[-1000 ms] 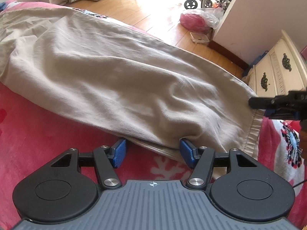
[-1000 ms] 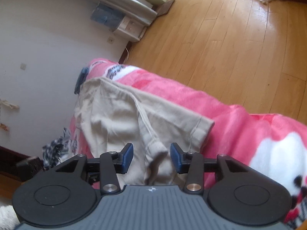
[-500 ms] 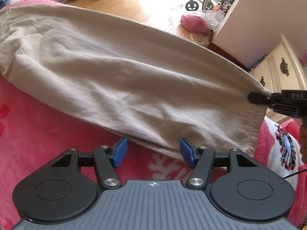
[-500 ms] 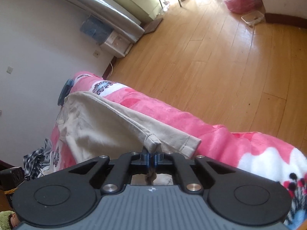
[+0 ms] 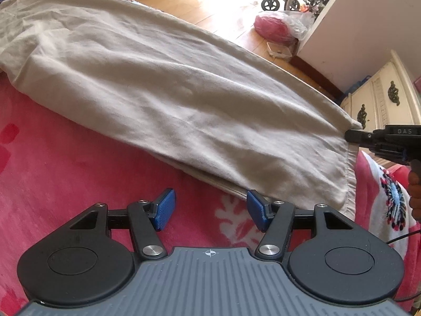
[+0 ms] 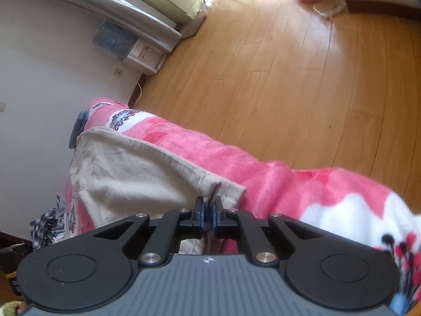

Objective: Fold clothes
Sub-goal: 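Grasp the trouser leg end with the right gripper, pull it straight, release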

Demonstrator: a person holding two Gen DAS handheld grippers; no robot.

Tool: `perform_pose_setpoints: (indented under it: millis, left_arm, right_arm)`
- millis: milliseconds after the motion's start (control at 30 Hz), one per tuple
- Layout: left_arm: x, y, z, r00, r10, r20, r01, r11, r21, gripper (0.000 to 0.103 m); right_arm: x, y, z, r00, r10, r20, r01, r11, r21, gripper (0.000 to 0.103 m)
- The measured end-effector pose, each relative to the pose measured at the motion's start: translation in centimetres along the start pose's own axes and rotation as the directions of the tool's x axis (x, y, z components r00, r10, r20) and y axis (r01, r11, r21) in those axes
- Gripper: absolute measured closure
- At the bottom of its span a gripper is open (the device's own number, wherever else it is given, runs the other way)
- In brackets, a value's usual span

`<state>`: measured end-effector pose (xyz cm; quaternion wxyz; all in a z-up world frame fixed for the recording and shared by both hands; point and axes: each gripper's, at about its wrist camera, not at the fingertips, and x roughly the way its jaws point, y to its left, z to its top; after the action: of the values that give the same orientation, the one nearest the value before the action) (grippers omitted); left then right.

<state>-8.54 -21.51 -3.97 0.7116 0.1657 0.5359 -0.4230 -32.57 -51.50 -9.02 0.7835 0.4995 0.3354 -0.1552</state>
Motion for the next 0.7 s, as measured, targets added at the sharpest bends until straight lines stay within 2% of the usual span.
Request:
perform_pose_setpoints:
  millis: [67, 167, 300, 433, 600, 667, 700]
  left_arm:
    - [0.0, -0.2, 0.1, 1.000, 0.001, -0.002, -0.001, 1.000, 0.004, 0.043]
    - [0.0, -0.2, 0.0, 1.000, 0.004, -0.005, -0.004, 1.000, 0.003, 0.043]
    - [0.0, 0.2, -0.4, 1.000, 0.009, -0.024, -0.010, 1.000, -0.014, 0.043]
    - [-0.3, 0.7, -0.8, 1.000, 0.014, -0.027, -0.014, 1.000, -0.016, 0.043]
    - [-0.8, 1.3, -1.3, 0.999, 0.028, -0.030, -0.029, 0.999, -0.016, 0.043]
    - [-1.1, 1.5, -1.5, 0.999, 0.034, -0.025, -0.035, 0.999, -0.009, 0.043]
    - [-1.3, 1.5, -1.7, 0.999, 0.037, -0.023, -0.037, 0.999, -0.007, 0.043]
  right_arm:
    - [-0.5, 0.1, -0.1, 1.000, -0.001, 0.017, 0.001, 1.000, -0.010, 0.099]
    - [-1.5, 1.8, -0.2, 0.995, -0.035, 0.090, 0.046, 0.991, -0.127, 0.100]
    - [0.1, 1.9, -0.5, 0.992, -0.122, 0.027, 0.125, 0.978, -0.169, 0.100]
    - [-0.5, 1.3, -0.8, 0.990, -0.139, 0.024, 0.141, 0.980, -0.137, 0.099]
    - [-3.1, 0.5, -1.0, 0.974, -0.228, 0.015, 0.228, 0.971, -0.078, 0.097]
    - [-4.3, 2.4, -2.0, 0.979, -0.200, 0.035, 0.203, 0.961, -0.188, 0.097]
    - [-4.5, 4.0, -2.9, 0.983, -0.178, 0.035, 0.180, 0.943, -0.279, 0.097]
